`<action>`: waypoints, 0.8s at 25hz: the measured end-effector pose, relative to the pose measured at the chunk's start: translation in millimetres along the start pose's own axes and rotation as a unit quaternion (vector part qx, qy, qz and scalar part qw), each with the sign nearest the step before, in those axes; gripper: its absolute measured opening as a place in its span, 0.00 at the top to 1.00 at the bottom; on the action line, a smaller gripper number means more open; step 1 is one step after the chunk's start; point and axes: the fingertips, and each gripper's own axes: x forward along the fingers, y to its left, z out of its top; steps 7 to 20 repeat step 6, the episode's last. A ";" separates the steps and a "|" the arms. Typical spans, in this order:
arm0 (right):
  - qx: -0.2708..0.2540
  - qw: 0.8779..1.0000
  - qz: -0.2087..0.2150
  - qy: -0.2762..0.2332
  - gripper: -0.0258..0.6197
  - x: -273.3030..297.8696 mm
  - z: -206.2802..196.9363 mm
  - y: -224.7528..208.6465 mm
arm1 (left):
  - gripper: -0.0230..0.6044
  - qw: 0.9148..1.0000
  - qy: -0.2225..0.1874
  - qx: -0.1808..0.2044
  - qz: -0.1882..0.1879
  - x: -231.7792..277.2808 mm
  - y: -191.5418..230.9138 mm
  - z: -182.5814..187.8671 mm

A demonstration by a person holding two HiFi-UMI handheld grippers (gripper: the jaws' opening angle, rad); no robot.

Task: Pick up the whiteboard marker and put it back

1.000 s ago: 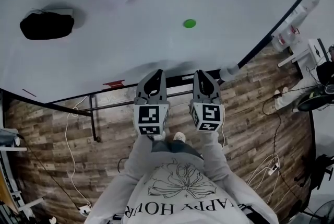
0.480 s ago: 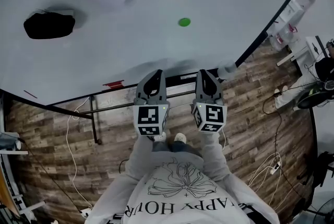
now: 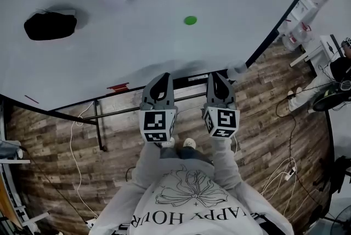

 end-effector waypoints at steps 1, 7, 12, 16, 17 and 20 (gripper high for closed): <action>0.000 1.000 0.000 0.000 0.94 -0.6 -0.1 0.2 | 0.95 1.000 0.000 0.000 0.000 -0.6 0.1 -0.6; -0.001 1.000 -0.001 0.000 0.94 -3.5 0.3 -0.1 | 0.95 1.000 0.002 0.000 -0.003 -1.5 -2.1 -2.7; -0.001 1.000 -0.001 0.000 0.94 -3.5 0.3 -0.1 | 0.95 1.000 0.002 0.000 -0.003 -1.5 -2.1 -2.7; -0.001 1.000 -0.001 0.000 0.94 -3.5 0.3 -0.1 | 0.95 1.000 0.002 0.000 -0.003 -1.5 -2.1 -2.7; -0.001 1.000 -0.001 0.000 0.94 -3.5 0.3 -0.1 | 0.95 1.000 0.002 0.000 -0.003 -1.5 -2.1 -2.7; -0.001 1.000 -0.001 0.000 0.94 -3.5 0.3 -0.1 | 0.95 1.000 0.002 0.000 -0.003 -1.5 -2.1 -2.7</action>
